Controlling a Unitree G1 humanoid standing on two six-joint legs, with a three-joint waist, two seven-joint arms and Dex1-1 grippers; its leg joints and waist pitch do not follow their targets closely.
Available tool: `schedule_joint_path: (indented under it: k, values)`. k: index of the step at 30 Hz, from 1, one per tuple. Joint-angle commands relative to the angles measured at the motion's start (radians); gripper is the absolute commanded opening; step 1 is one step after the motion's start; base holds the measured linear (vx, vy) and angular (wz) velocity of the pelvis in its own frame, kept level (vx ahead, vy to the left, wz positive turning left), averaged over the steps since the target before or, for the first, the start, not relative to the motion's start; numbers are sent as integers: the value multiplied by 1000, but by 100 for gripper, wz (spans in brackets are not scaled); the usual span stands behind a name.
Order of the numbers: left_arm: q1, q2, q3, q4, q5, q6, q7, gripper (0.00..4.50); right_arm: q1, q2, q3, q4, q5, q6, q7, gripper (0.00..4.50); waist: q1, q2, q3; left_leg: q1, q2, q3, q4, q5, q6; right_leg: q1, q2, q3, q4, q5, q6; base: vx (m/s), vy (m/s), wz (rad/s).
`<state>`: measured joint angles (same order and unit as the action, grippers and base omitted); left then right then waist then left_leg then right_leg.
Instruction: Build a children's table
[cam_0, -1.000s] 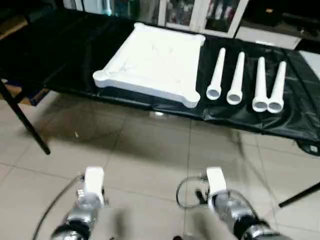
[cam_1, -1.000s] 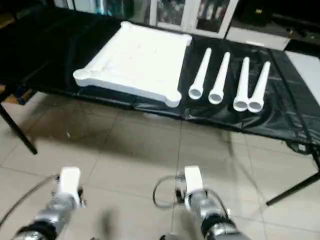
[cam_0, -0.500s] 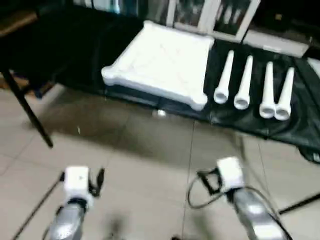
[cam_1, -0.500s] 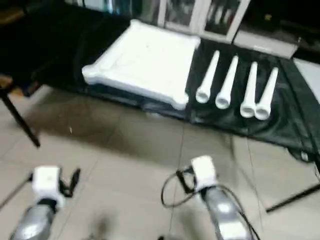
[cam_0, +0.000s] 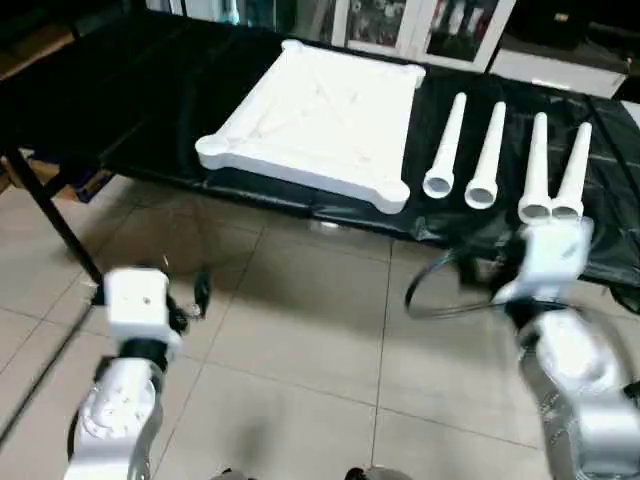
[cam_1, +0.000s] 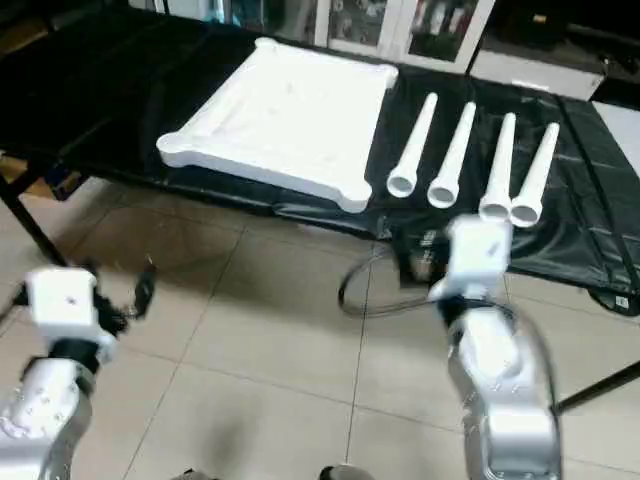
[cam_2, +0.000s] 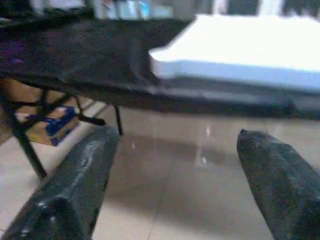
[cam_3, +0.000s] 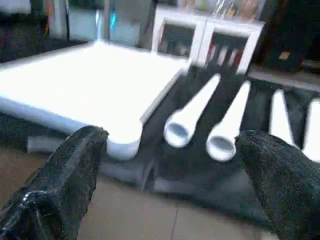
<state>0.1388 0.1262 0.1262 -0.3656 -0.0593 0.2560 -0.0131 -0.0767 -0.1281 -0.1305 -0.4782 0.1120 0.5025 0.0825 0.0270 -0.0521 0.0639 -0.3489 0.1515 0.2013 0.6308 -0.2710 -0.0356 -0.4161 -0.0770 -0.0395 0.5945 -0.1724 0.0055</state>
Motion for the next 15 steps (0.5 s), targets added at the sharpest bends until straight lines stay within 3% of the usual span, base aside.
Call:
schedule_joint_path:
  k: [1,2,3,4,5,6,7,8,10,12,15]
  values:
    - [-13,-24,39,-37,-8,-14,59,441,-27,-4,-19,-9,-11,56,-30,450,-3,17,-53,4,74,-36,-95,40,17,52,-60,51,-37,72,-219,0,0,0]
    - [-15,-25,40,-39,-4,-14,64,441,-33,-6,-16,-3,-19,59,-33,450,-2,17,-54,7,75,-34,-94,33,18,50,-59,51,-39,61,-222,0,0,0]
    - [-27,-22,31,-34,-14,10,54,441,-51,-22,7,32,-78,64,-47,450,-2,17,-54,9,73,-33,-93,27,20,49,-58,51,-40,49,-223,0,0,0]
    - [-38,-14,15,-21,0,12,45,441,-67,-38,30,74,-134,46,-59,450,-1,8,-54,10,71,-31,-93,27,23,48,-56,51,-42,22,-221,0,0,0]
    - [-52,-2,-10,7,32,7,33,441,-82,-50,58,126,-168,14,-64,450,2,10,-51,9,74,-33,-97,-9,17,46,-59,51,-47,-56,-210,0,0,0]
    - [-60,4,-23,24,49,5,28,441,-89,-55,70,148,-177,-3,-69,450,2,10,-52,12,73,-33,-96,-16,15,43,-58,50,-49,-76,-203,0,0,0]
    - [-76,25,-49,58,87,-20,17,441,-97,-62,87,186,-158,-13,-41,450,2,4,-53,14,71,-30,-94,-24,14,41,-57,51,-50,-90,-197,0,0,0]
    - [-85,35,-62,74,104,-31,10,441,-100,-66,95,203,-145,-12,-25,450,5,10,-53,16,70,-31,-95,-37,17,39,-56,52,-51,-103,-185,0,0,0]
    - [-113,49,-70,101,113,-41,1,441,-118,-66,113,243,-146,7,-26,450,3,4,-53,9,74,-36,-98,-44,15,45,-58,52,-50,-109,-173,0,0,0]
    - [-137,60,-69,113,118,-16,0,441,-132,-56,117,263,-140,16,-31,450,3,9,-58,13,71,-37,-96,-31,5,41,-56,49,-44,-89,-178,0,0,0]
    - [-155,50,-54,114,97,12,9,441,-142,-35,109,273,-131,8,-36,450,3,8,-58,9,71,-35,-94,-9,6,45,-59,50,-39,-46,-192,0,0,0]
